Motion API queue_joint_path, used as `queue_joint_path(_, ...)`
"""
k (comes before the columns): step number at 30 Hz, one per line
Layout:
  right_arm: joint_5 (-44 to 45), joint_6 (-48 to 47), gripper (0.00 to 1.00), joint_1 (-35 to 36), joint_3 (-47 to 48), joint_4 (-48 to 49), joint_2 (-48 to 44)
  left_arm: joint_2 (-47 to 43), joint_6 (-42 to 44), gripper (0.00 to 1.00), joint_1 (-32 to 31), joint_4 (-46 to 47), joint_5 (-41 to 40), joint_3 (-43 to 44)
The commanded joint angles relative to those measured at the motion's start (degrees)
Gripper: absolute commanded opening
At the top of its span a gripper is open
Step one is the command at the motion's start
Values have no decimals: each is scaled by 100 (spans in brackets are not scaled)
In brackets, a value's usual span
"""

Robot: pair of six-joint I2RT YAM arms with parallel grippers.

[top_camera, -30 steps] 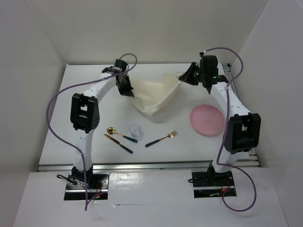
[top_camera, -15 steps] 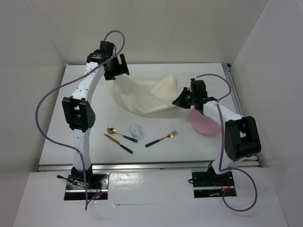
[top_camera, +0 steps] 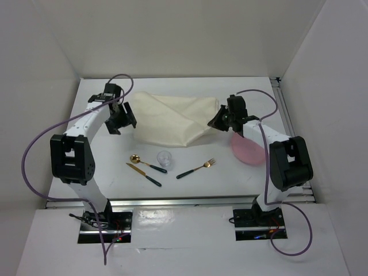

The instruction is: Set the dinner table for one person

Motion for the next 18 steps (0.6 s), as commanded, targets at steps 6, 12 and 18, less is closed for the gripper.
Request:
queue_joint_path(6,-18,45,0,77,360,139,0,349,-120,84,194,918,1299,-748)
queue_joint_path(12,-17,176,0,16,-290,191,-219,885,-182,73,141,1262,1650,-749)
queue_joint_path(18,-18,176,0,16,-352,191,-219,1122,-182,8,141,1341,1932,-749)
